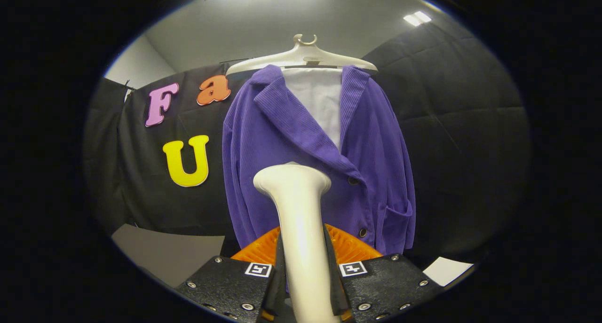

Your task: Iron the clothes twice with a garment steamer, once on the left side and once on the right side.

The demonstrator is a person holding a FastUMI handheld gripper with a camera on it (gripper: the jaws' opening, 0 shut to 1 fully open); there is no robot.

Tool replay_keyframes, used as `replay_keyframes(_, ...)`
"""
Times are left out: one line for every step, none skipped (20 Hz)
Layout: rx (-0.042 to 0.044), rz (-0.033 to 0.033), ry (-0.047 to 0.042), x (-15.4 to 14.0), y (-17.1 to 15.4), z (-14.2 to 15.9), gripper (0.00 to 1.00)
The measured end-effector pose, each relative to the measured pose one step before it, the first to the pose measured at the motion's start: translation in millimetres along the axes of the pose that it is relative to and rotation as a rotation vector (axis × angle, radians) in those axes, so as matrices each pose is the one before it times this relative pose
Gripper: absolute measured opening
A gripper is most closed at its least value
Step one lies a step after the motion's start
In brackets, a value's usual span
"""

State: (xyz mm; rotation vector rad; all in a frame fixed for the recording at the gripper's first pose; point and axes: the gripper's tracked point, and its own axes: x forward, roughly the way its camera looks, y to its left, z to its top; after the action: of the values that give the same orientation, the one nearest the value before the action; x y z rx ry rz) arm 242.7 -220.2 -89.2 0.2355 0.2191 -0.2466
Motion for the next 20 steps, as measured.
replay_keyframes(-0.00451, -0.00051, 0.02003, -0.95, -0.44, -10.15, 0.38)
replay_keyframes(-0.00666, -0.00346, 0.01215, -0.51, -0.93, -6.83, 0.38)
replay_keyframes(-0.00572, -0.00433, 0.01037, 0.08, -0.52, -7.93, 0.38)
replay_keyframes(-0.00023, 0.00043, 0.01455, -0.60, -0.67, -6.12, 0.38)
replay_keyframes(0.00361, 0.00143, 0.01635, -0.40, 0.62, -7.05, 0.38)
replay_keyframes(0.00109, -0.00165, 0.01079, -0.11, -0.11, -5.50, 0.38)
replay_keyframes(0.00063, -0.00532, 0.01277, 0.45, -2.85, -6.77, 0.38)
replay_keyframes(0.00228, -0.00558, 0.01016, 0.26, -1.21, -4.90, 0.38)
replay_keyframes(0.00458, -0.00256, 0.01008, -0.96, -1.98, -7.44, 0.38)
replay_keyframes(0.00323, -0.00186, 0.00845, -0.09, -0.39, -5.93, 0.38)
replay_keyframes(-0.00139, -0.00475, 0.00800, 0.41, -1.77, -6.45, 0.38)
replay_keyframes(0.00069, -0.00833, 0.01329, 1.00, -0.89, -4.54, 0.38)
replay_keyframes(0.00251, -0.00518, 0.01694, 0.88, -1.26, -8.20, 0.38)
replay_keyframes(0.00423, -0.00422, 0.01336, -1.07, -1.38, -6.55, 0.38)
replay_keyframes(0.00422, -0.00334, 0.01210, 0.53, -1.85, -6.42, 0.38)
replay_keyframes(0.00292, -0.00226, 0.01132, 0.31, -1.37, -6.27, 0.38)
replay_keyframes(0.00266, -0.00275, 0.01267, 2.46, 0.80, -4.60, 0.38)
replay_keyframes(0.00330, -0.00111, 0.01143, 1.82, 0.77, -4.46, 0.38)
replay_keyframes(0.00408, -0.00402, 0.00766, -1.69, -4.28, -6.91, 0.38)
replay_keyframes(0.00437, -0.00327, 0.00519, 0.18, -1.50, -3.31, 0.38)
